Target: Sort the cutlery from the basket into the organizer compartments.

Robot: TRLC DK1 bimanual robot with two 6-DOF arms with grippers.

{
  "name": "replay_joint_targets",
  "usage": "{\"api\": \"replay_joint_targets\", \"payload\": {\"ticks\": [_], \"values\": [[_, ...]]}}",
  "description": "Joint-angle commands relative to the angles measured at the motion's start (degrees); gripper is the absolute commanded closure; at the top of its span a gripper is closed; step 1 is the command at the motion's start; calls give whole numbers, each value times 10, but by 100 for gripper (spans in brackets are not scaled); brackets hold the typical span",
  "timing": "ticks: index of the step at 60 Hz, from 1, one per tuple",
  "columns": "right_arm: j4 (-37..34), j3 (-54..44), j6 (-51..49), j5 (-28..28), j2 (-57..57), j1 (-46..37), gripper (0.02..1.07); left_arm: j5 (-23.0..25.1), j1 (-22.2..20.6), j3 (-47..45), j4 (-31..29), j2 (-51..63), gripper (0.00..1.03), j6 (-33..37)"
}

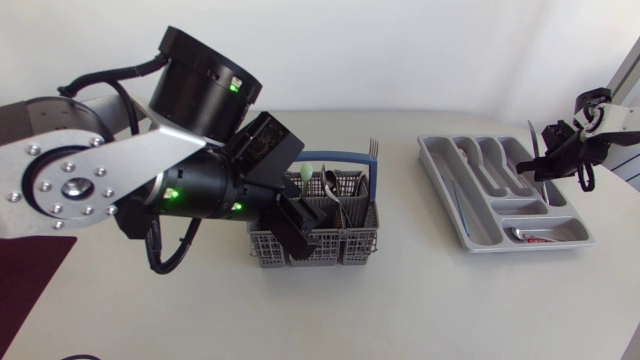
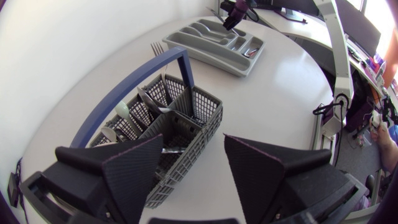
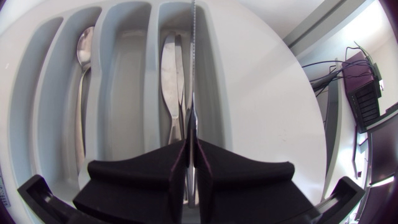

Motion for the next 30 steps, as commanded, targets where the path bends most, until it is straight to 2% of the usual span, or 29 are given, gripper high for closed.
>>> {"api": "replay_joint_targets", "payload": {"ticks": [1,6,11,19,22,30], "values": [[-6,17,14,7,20,5,101,-5,-6,-15,3,0,35,11],[-6,17,19,7,23,7,97,-5,-6,-17,3,-1,35,11],[-9,16,22,7,21,9,80,-5,-6,-18,3,-2,35,11],[-4,-2,23,2,-3,10,46,-13,-6,-20,3,-2,35,11],[2,-14,23,-2,-20,10,37,-15,-7,-22,3,-3,35,11],[15,-55,19,-8,-71,16,34,-23,-7,-25,8,-3,36,11]]}}
